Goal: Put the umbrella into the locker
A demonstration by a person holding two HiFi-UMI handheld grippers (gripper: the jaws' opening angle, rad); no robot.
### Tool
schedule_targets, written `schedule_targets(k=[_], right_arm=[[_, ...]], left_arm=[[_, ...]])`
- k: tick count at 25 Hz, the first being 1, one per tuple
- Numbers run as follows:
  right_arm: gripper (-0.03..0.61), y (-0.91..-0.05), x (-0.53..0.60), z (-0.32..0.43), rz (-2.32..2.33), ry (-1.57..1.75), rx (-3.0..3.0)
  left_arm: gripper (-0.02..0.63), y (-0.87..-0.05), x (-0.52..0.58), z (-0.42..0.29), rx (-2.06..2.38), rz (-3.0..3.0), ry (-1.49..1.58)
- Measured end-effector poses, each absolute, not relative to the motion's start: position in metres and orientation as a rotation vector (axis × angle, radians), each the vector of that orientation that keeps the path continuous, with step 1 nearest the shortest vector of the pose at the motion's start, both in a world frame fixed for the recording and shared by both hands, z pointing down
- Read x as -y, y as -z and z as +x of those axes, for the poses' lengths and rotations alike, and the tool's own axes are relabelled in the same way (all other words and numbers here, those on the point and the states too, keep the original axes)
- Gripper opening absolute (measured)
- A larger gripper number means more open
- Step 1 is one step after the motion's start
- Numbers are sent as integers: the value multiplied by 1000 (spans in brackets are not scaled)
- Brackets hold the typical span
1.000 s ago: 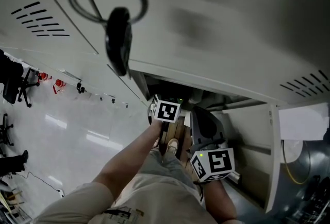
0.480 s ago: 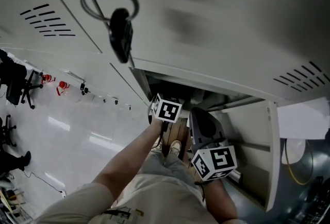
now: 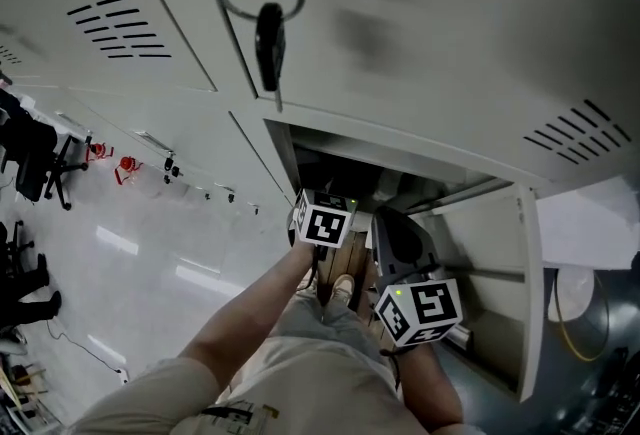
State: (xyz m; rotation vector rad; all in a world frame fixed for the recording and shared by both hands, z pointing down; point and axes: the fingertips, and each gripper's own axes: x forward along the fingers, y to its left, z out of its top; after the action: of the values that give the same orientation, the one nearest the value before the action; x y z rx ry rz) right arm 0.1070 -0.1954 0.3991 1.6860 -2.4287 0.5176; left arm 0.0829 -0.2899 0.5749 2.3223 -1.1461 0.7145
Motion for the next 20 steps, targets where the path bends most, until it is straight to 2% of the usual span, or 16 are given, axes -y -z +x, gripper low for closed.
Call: schedule_targets(k=[11, 20], right_arm=[[8, -379, 193, 104, 1681, -467, 2462], [8, -339, 188, 100, 1679, -235, 2459]], left_arm=[[140, -503, 263, 64, 1158, 2480, -610], [120, -405, 241, 41, 1197, 2609, -469]])
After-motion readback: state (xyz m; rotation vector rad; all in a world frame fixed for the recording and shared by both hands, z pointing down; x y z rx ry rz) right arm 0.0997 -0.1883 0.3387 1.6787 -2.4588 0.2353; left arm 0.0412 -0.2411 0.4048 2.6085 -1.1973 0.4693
